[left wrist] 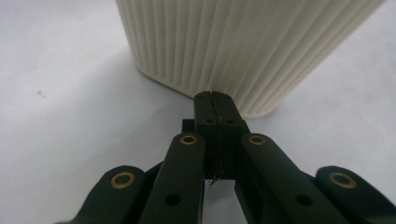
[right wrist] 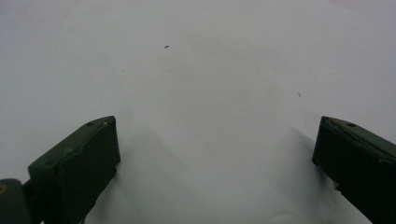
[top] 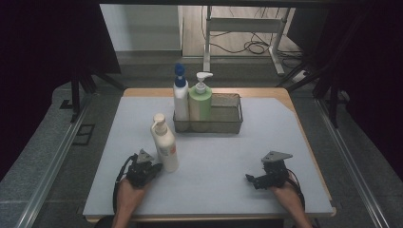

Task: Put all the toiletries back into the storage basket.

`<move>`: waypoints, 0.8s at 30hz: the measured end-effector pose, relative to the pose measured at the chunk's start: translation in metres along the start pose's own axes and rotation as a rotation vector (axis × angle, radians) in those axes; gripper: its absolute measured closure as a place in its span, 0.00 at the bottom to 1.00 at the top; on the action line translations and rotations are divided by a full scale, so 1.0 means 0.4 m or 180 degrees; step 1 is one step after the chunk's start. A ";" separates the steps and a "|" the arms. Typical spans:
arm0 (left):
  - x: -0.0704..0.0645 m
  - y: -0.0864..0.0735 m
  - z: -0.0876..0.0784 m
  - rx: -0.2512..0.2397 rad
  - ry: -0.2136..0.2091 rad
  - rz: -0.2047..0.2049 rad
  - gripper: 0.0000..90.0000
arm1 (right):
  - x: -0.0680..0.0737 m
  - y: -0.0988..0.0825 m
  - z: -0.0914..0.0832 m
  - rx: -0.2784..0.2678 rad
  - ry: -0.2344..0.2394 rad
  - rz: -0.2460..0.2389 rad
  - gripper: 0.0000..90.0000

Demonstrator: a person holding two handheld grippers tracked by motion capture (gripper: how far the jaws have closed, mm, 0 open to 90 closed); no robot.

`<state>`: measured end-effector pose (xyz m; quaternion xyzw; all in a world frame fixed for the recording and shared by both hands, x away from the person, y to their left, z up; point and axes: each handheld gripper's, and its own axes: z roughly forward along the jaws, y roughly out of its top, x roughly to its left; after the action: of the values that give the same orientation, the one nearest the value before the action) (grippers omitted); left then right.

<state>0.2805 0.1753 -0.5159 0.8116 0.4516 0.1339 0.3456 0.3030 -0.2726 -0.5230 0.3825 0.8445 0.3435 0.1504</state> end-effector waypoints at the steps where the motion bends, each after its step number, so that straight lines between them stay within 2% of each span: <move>1: -0.003 0.001 0.001 -0.0007 -0.0009 0.0009 0.99 | 0.000 0.000 0.000 0.0000 0.0000 0.0000 0.00; 15: -0.037 0.024 0.023 -0.0050 -0.0047 0.0185 0.99 | 0.000 0.000 0.000 0.0000 -0.0003 -0.0003 0.00; 24: -0.051 0.032 0.036 -0.0070 -0.0058 0.0226 0.99 | 0.000 0.000 0.000 0.0001 -0.0006 -0.0005 0.00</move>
<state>0.2850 0.1474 -0.5156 0.8244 0.4179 0.1437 0.3537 0.3030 -0.2725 -0.5230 0.3821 0.8447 0.3429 0.1514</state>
